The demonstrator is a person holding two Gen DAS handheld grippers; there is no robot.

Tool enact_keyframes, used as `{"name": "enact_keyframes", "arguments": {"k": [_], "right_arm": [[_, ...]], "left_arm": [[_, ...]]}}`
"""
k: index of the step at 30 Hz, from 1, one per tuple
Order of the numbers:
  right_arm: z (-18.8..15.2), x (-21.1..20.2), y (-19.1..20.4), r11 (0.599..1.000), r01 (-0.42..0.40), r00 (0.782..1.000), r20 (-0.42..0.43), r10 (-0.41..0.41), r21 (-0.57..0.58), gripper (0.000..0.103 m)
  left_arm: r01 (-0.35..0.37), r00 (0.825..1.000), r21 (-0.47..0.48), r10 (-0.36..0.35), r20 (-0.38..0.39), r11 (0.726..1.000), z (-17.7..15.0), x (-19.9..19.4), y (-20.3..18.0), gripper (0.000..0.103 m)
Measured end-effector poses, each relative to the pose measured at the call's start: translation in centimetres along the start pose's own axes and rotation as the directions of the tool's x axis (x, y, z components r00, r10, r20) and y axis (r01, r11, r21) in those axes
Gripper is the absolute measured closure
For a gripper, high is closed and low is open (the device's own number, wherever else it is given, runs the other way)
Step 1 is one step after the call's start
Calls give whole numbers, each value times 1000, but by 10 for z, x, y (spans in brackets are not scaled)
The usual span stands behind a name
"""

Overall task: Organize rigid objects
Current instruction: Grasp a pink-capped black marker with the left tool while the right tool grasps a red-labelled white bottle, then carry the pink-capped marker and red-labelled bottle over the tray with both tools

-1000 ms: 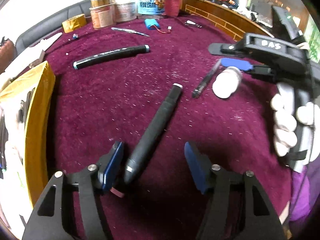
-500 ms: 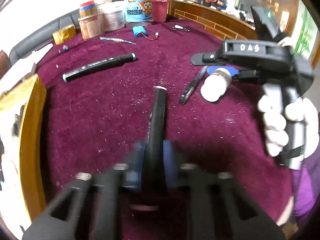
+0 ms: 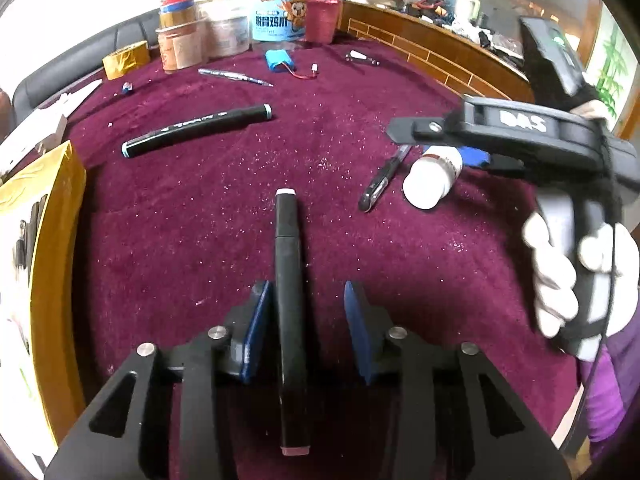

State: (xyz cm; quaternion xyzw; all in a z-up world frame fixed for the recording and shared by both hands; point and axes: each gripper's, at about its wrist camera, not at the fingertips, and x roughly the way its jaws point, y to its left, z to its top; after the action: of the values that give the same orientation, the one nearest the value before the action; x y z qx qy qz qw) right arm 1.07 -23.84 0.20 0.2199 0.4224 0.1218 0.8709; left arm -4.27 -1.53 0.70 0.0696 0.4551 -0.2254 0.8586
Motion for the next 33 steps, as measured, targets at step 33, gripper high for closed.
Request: {"name": "enact_keyframes", "arguments": {"k": [33], "right_arm": [[-47, -14, 147, 912, 23, 999, -30, -39, -409, 50]], "left_arm": [[27, 964, -489, 106, 243, 872, -98, -149, 195, 89]]}}
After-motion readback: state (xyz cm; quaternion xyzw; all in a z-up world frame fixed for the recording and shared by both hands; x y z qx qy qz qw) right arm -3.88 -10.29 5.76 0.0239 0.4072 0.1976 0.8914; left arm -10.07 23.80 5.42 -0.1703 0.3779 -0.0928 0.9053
